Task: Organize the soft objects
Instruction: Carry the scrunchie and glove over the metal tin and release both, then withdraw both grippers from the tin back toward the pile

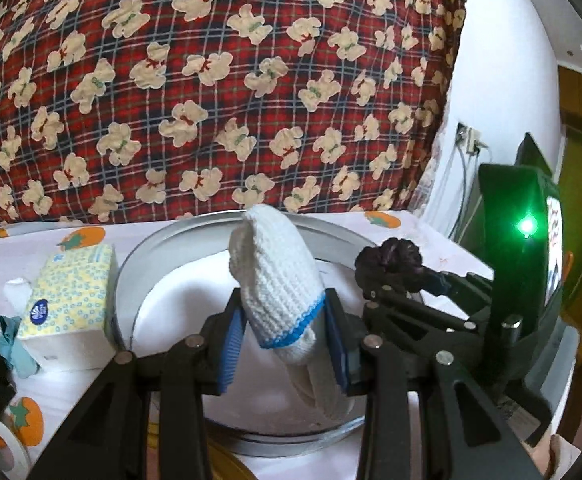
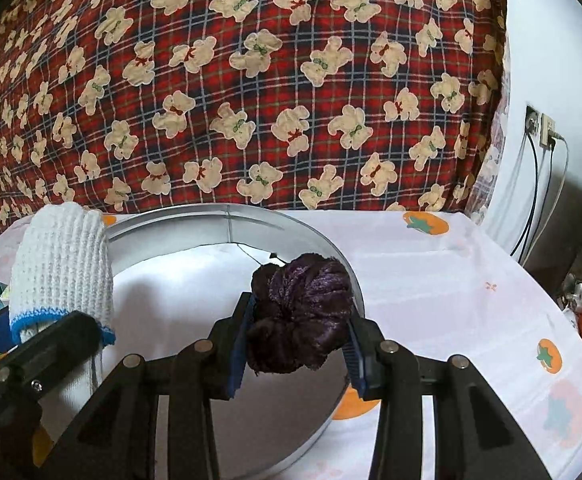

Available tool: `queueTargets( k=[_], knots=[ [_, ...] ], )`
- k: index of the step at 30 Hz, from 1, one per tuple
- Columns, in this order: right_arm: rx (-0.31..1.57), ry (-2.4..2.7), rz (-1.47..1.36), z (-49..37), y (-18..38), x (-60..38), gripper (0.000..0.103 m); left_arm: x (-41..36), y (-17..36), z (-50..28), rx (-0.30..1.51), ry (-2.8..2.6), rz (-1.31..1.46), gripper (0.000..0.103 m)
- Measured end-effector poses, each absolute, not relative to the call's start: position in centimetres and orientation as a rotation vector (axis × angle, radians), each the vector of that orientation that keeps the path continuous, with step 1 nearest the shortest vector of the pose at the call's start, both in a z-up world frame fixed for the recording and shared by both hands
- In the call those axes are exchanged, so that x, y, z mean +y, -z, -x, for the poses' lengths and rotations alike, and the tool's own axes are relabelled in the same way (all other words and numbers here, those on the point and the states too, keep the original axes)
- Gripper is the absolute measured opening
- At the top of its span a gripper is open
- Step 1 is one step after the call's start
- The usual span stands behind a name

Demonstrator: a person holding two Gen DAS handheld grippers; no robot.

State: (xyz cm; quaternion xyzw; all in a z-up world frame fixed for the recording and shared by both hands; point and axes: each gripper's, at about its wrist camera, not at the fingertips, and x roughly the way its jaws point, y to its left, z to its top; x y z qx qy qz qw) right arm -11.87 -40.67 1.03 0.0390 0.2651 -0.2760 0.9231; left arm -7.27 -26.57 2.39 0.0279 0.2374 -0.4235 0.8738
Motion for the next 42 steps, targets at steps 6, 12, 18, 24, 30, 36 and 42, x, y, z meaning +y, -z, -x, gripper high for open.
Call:
queueTargets(
  k=[6,12,18,24,30,36,42],
  knots=[
    [0.553,0.565,-0.102,11.8,-0.9,-41.1,0.044,-27.4,-2.0,7.4,0.507,0.818,-0.111,0.037],
    [0.565,0.55,-0.122,11.7,-0.8,-41.5,0.045,-28.0,-1.8,7.5,0.507,0.771,-0.159,0.04],
    [0.562,0.533,-0.126,11.7,-0.7,-41.5,0.051,-27.9,-1.8,7.4,0.512,0.723,-0.168,0.052],
    [0.49,0.54,-0.078,12.4,-1.6,-40.4,0.082,-26.0,-2.6,7.9,0.46,0.648,-0.117,0.1],
    [0.458,0.567,-0.009,12.6,-1.9,-39.3,0.082,-22.6,-3.6,9.1,0.359,0.622,-0.009,0.102],
    [0.439,0.572,-0.003,13.1,-2.0,-39.2,0.082,-21.4,-3.8,9.7,0.329,0.619,0.021,0.102],
    [0.434,0.581,-0.014,13.2,-2.1,-39.3,0.082,-20.6,-2.8,10.3,0.333,0.604,0.02,0.102]
  ],
)
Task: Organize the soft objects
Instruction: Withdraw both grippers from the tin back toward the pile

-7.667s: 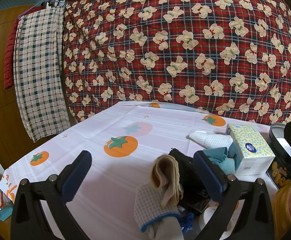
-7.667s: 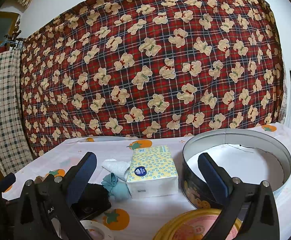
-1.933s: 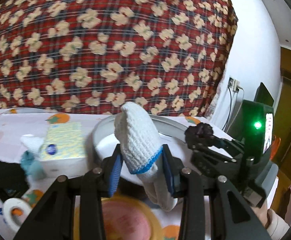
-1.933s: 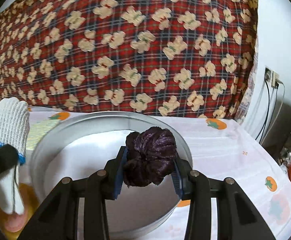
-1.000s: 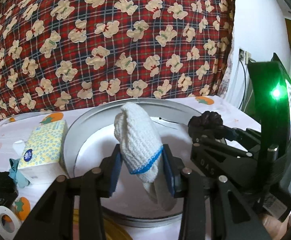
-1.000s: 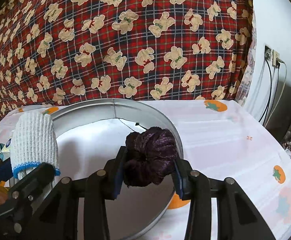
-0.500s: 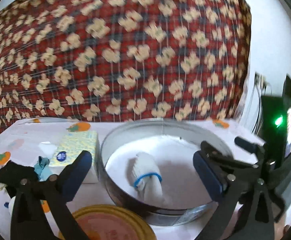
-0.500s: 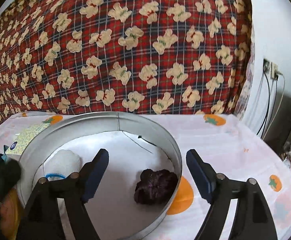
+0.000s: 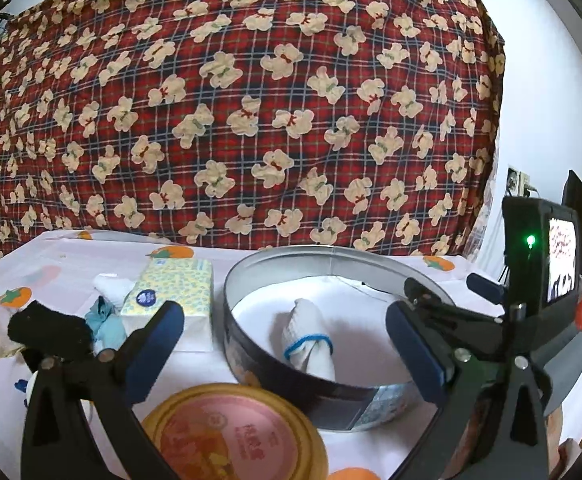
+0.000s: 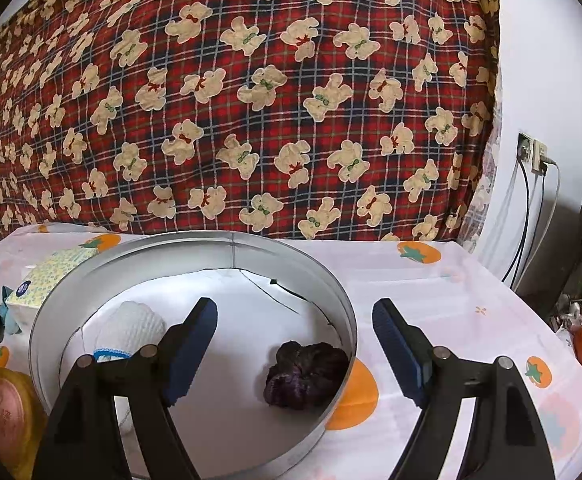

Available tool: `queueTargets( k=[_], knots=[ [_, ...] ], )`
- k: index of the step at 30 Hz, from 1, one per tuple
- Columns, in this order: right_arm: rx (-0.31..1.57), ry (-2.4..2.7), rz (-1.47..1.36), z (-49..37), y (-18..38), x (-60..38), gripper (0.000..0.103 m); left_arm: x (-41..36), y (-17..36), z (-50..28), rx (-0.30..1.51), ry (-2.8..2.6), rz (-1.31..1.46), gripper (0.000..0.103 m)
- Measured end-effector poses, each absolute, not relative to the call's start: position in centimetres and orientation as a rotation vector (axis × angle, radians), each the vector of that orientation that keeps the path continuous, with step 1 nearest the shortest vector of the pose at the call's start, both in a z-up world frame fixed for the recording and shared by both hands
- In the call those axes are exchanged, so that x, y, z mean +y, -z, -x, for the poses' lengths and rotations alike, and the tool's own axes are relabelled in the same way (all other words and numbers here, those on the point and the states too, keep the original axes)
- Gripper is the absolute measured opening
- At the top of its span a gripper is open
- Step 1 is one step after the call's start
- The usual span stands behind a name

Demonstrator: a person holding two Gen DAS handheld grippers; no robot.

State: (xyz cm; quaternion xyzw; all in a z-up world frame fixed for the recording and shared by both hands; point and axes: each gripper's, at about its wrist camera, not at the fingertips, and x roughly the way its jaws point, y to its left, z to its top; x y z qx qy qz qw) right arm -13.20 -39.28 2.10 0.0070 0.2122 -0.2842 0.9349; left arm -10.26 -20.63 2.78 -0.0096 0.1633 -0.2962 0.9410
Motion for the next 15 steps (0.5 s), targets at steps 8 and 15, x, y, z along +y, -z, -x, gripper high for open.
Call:
queueTargets(
  k=[8,15],
  knots=[
    [0.424,0.58,-0.03,13.4,-2.2,-39.3,0.087,-19.3,-2.0,10.4,0.328,0.567,0.019,0.102],
    [0.404,0.588,-0.044,13.8,-2.4,-39.3,0.09,-18.0,-1.8,10.2,0.345,0.539,0.032,0.102]
  ],
)
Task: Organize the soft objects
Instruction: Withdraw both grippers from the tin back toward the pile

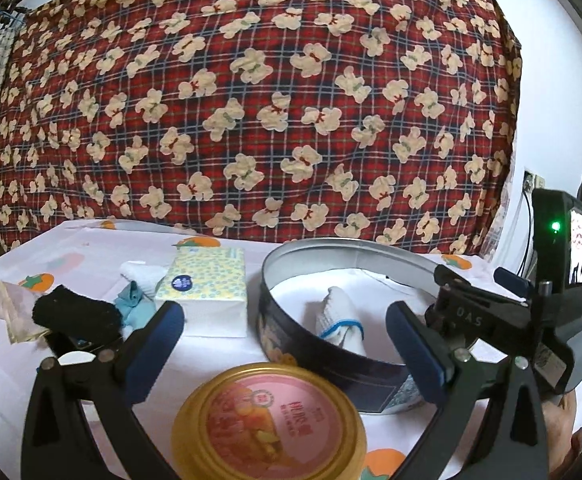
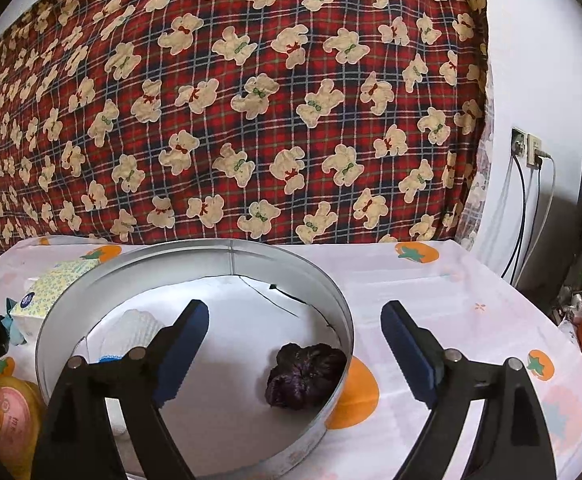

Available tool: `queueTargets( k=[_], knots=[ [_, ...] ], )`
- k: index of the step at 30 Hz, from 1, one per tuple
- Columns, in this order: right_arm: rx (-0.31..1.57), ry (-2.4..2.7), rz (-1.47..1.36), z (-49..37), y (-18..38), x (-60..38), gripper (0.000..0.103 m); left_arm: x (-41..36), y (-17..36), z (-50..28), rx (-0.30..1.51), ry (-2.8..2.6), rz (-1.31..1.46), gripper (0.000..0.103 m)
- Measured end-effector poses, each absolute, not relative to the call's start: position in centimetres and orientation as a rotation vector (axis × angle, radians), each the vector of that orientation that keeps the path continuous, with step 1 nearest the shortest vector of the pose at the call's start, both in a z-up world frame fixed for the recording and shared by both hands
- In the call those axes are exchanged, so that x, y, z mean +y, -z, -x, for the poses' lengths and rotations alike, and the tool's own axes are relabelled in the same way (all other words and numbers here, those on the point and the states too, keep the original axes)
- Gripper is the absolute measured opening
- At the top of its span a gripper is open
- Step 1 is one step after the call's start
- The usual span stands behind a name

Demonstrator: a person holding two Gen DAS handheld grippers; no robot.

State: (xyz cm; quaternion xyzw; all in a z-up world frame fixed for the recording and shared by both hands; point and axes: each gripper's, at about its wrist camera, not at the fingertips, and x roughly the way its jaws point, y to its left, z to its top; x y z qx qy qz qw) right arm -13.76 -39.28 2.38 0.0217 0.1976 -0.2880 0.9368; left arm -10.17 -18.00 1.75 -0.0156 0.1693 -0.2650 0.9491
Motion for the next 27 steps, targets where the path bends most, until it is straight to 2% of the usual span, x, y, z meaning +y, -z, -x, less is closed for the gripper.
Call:
queueTargets(
  k=[27],
  knots=[
    [0.353,0.673,-0.078,16.0,-2.6,-35.9,0.092,-9.9,-1.7,8.4,0.342,0.41,0.066,0.102]
  ],
)
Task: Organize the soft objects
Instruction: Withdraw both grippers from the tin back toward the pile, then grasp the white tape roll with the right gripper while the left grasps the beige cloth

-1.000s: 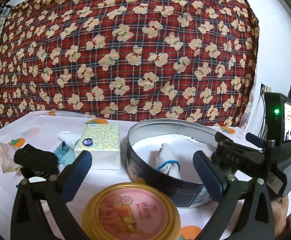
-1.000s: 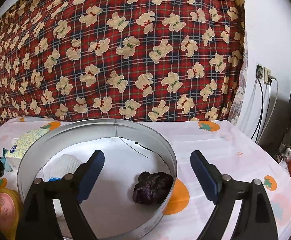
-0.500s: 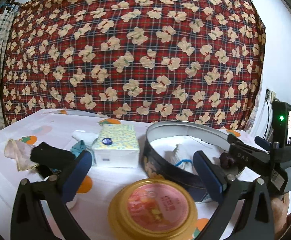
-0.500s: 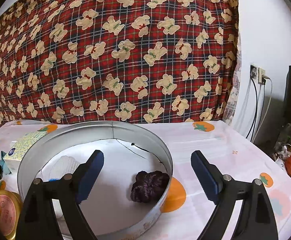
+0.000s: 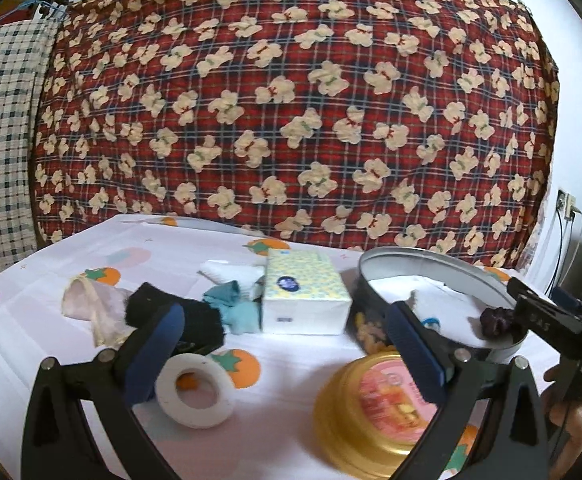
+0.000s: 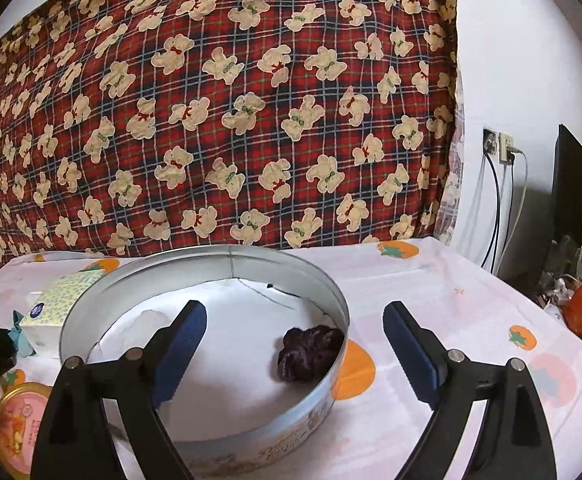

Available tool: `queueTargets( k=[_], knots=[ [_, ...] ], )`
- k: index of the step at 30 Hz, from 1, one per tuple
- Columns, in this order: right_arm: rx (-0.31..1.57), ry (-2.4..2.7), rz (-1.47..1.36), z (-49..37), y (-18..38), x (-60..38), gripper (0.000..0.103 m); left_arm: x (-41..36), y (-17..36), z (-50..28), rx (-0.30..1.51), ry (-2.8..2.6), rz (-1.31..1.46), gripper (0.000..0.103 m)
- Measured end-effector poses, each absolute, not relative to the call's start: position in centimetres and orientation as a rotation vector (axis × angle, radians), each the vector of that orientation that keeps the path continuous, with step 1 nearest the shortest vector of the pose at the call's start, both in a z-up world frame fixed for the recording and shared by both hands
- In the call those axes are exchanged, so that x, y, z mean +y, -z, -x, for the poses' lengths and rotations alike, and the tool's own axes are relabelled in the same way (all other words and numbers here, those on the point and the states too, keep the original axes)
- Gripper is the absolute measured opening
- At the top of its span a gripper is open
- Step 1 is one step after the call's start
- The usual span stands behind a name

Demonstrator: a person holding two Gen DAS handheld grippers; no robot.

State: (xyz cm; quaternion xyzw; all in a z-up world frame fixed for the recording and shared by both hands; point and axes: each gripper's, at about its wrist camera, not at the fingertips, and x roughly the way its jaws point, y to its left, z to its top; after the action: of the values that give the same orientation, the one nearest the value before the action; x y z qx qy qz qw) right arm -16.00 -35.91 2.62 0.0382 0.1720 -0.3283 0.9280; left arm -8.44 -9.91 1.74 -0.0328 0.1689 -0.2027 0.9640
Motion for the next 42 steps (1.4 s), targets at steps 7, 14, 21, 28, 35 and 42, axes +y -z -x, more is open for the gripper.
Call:
queueTargets(
  k=[7,14,21,28,35,42],
  knots=[
    [0.298,0.657,-0.062,17.0,-2.9,-32.6,0.092,-8.1,-1.4,7.9,0.347,0.395,0.064,0.102],
    [0.303,0.598,-0.062,16.2,-2.7,-29.7,0.092,-5.1,-1.3,7.2,0.344,0.347,0.054,0.102],
    [0.273,0.474,-0.08,15.8,-2.6,-26.0,0.092,-1.0,-1.0,6.2,0.348,0.279,0.068,0.102],
    [0.29,0.318,-0.021,13.8,-2.1,-20.6,0.092,3.2,-0.4,4.5,0.37,0.163,0.075,0.102],
    [0.33,0.172,0.017,11.4,-1.5,-15.8,0.092,6.5,0.7,2.7,0.42,0.069,0.095,0.102],
    [0.502,-0.032,0.116,7.2,0.0,-11.3,0.092,8.3,1.5,2.0,0.456,0.053,0.131,0.102]
  ],
)
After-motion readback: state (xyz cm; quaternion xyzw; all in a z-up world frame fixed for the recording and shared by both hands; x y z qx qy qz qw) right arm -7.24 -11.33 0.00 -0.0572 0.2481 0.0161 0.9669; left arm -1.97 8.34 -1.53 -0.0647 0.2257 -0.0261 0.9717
